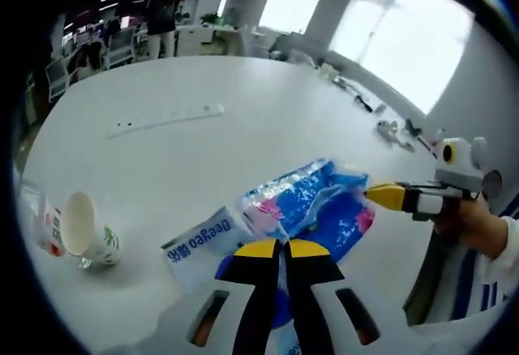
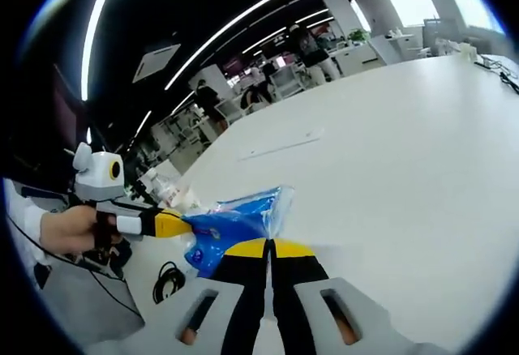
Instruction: Arrange the tabletop items into an orderly group along one side of the table until the central work area is clear of visible clutter.
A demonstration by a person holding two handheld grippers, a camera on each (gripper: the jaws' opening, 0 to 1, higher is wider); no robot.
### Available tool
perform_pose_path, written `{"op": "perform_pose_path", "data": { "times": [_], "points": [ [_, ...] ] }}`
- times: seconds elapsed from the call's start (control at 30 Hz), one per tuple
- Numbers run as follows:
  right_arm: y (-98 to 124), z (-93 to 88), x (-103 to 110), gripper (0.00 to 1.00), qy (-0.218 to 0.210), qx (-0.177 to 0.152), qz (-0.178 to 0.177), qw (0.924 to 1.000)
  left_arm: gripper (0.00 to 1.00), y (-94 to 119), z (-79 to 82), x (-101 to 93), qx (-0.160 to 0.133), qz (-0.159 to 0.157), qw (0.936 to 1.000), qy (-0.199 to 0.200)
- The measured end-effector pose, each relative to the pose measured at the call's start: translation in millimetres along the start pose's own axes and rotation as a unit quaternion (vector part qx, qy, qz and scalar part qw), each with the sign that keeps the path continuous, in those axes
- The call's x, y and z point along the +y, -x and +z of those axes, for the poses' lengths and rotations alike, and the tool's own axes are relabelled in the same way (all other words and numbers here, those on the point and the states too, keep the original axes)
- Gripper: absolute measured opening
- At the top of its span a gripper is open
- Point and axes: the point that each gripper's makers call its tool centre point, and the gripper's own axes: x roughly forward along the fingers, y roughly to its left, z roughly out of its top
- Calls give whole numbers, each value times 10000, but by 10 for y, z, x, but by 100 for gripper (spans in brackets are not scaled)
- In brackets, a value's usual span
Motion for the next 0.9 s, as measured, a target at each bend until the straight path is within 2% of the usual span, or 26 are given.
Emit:
{"op": "perform_pose_path", "data": {
  "times": [0.23,0.67,0.9],
  "points": [
    [49,46,-87,0,-23,-50,-93,9999,0,-136,122,-59,69,-57,9995,-311],
    [101,111,-305,0,-176,-175,-293,9993,0,-348,199,-157,79,-82,9995,-308],
    [130,152,-415,0,-219,-232,-361,9988,0,-457,174,-208,102,-108,9997,-175]
  ]
}}
